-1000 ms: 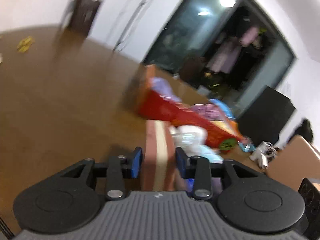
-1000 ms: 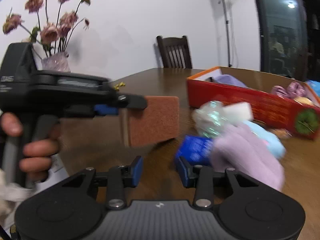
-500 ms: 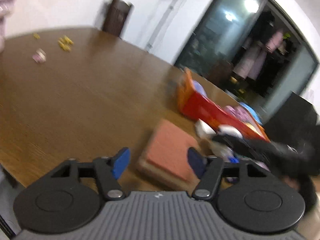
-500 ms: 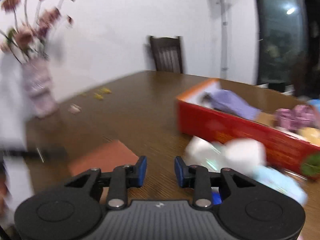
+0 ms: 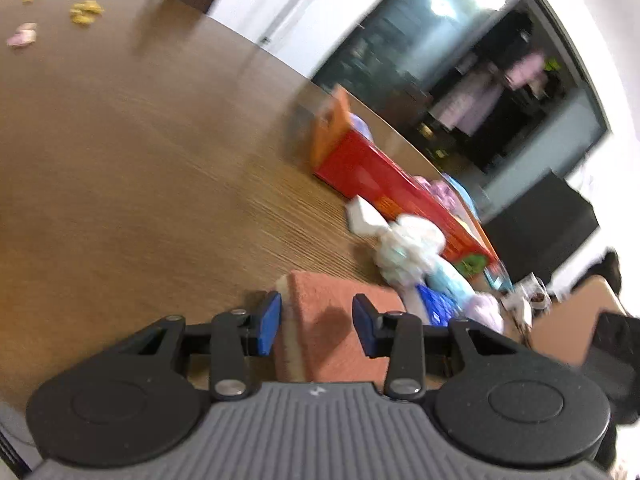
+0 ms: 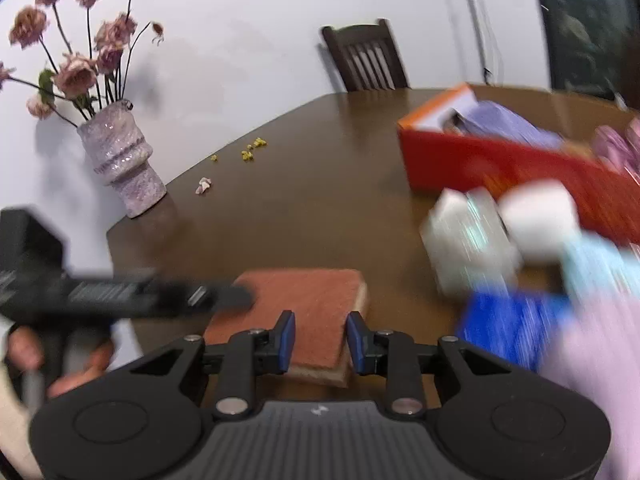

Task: Organize soft objects
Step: 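Carry the pink sponge into the box and open the left tool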

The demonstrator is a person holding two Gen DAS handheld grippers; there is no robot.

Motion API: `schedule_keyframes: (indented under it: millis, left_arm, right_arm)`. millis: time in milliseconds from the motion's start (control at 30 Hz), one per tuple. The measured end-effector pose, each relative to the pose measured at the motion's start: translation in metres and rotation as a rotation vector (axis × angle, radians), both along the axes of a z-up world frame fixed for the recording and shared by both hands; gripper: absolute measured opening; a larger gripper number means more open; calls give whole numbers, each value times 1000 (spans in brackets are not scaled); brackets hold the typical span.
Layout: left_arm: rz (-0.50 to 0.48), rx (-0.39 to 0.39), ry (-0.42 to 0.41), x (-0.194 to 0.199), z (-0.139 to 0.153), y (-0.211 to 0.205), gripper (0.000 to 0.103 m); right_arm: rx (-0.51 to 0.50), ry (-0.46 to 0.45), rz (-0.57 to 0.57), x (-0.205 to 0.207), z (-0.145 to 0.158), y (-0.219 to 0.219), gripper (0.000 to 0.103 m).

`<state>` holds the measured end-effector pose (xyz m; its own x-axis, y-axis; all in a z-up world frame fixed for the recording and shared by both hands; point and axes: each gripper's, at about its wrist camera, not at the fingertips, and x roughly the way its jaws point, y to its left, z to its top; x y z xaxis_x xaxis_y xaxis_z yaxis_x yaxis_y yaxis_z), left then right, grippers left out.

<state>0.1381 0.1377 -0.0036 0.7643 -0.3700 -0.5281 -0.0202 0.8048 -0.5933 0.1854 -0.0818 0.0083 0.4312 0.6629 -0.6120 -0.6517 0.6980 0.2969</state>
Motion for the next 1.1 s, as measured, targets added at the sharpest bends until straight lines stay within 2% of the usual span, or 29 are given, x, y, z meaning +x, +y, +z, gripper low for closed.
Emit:
schedule_keyframes:
  millis: [67, 133, 200, 300, 367, 400, 467, 567, 700, 800, 867, 933, 1033, 1100]
  left_arm:
    - [-47, 7, 2, 7, 1, -14, 41]
    - [-94, 11, 2, 11, 3, -20, 46]
    - [-105, 37, -10, 9, 7, -21, 53]
    - [-114, 51, -14, -1, 8, -17, 56]
    - [-123, 42, -2, -4, 6, -18, 52]
    - [-126, 34, 4, -3, 5, -19, 43]
    - [-103, 53, 3, -3, 6, -22, 39]
    - [-89, 61, -59, 9, 26, -24, 38]
    - [-127, 66, -196, 68, 76, -29, 38]
    - [-144, 94, -217, 136, 97, -38, 38]
    - [-137, 110, -168, 182, 100, -44, 38]
    - [-143, 178, -132, 217, 97, -54, 38]
    - [-155, 293, -61, 249, 82, -68, 38]
    - [-167, 326, -18, 258, 70, -73, 46]
  right_arm:
    - [22, 20, -41, -22, 2, -20, 27]
    - [47, 23, -85, -34, 2, -33, 29]
    - [82, 12, -135, -35, 3, -47, 29]
    - [113, 16, -170, -26, -1, -53, 30]
    - [140, 39, -169, -18, -8, -52, 31]
    - [150, 60, -168, -13, -11, -49, 30]
    - [170, 80, -158, -6, -17, -44, 30]
    - [164, 7, -147, -2, -4, -37, 29]
    - [223, -155, -160, 26, 46, -43, 28]
    - [221, -231, -210, 76, 79, -48, 27]
    - [212, -202, -241, 119, 88, -47, 27]
    - [192, -142, -276, 160, 85, -45, 27]
    - [143, -31, -300, 212, 65, -41, 27]
    - [117, 22, -308, 229, 50, -36, 27]
